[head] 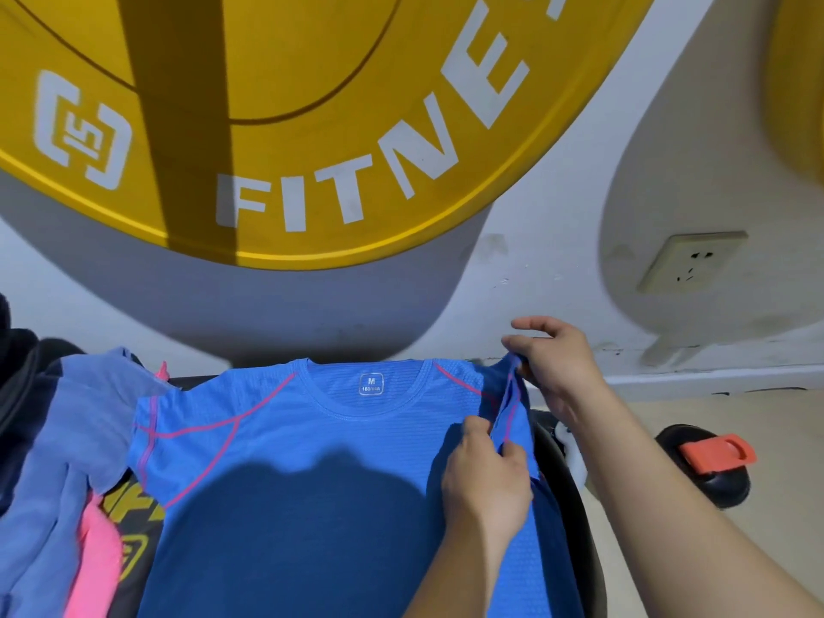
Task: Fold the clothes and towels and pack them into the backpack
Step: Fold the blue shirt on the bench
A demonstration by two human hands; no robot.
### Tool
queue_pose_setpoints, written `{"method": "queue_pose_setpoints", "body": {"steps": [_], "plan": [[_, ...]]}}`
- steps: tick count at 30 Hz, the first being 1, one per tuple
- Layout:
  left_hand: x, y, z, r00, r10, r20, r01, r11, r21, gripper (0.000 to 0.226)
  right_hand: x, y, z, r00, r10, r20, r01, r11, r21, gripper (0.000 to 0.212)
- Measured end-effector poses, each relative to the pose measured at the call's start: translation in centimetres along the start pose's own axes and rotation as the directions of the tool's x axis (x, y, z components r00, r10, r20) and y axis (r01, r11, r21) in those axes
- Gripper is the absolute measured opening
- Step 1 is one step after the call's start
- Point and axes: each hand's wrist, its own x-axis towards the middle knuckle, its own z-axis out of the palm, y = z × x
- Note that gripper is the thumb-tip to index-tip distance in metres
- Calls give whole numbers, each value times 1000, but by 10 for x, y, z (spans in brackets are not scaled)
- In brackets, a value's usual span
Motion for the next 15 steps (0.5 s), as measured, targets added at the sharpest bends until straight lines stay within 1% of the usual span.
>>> {"method": "queue_pose_setpoints", "body": {"steps": [3, 5, 6, 7, 8, 9, 10, 11, 12, 13, 14, 15], "plan": [[-5, -5, -2, 996, -92, 21, 94, 986, -139, 14, -8, 2, 17, 994, 35, 108, -48, 991, 122, 26], [-6, -9, -4, 994, -108, -17, 105, 986, -126, 17, -10, 9, 22, 988, 15, 155, -38, 988, 148, 28], [-5, -12, -5, 994, -101, -37, 97, 991, -94, 20, -10, 14, 22, 990, -18, 139, 3, 994, 112, 27], [-5, -14, -7, 995, -87, -49, 85, 996, -29, 25, -9, 19, 20, 993, -83, 88, 85, 996, -17, 26], [-4, -15, -10, 996, -58, -63, 62, 996, 58, 31, -7, 24, 17, 983, -179, 40, 183, 958, -220, 27], [-4, -16, -12, 996, -14, -88, 29, 985, 172, 39, -8, 27, 13, 964, -264, 37, 255, 870, -423, 30], [-4, -16, -13, 990, 49, -130, -8, 954, 299, 46, -8, 32, 10, 943, -325, 72, 308, 770, -558, 32], [-3, -17, -13, 970, 166, -177, -80, 906, 416, 51, -11, 35, 8, 928, -347, 132, 349, 692, -632, 34], [-3, -16, -14, 930, 310, -200, -171, 843, 510, 55, -11, 41, 7, 915, -350, 199, 389, 640, -662, 37], [-2, -18, -12, 888, 417, -197, -240, 783, 574, 54, -14, 45, 7, 904, -341, 258, 419, 589, -691, 39], [1, -26, -6, 860, 482, -167, -294, 736, 610, 52, -13, 52, 7, 894, -335, 298, 441, 533, -723, 40], [4, -34, 0, 849, 513, -126, -320, 688, 651, 53, -15, 57, 6, 896, -307, 319, 435, 471, -767, 39]]}}
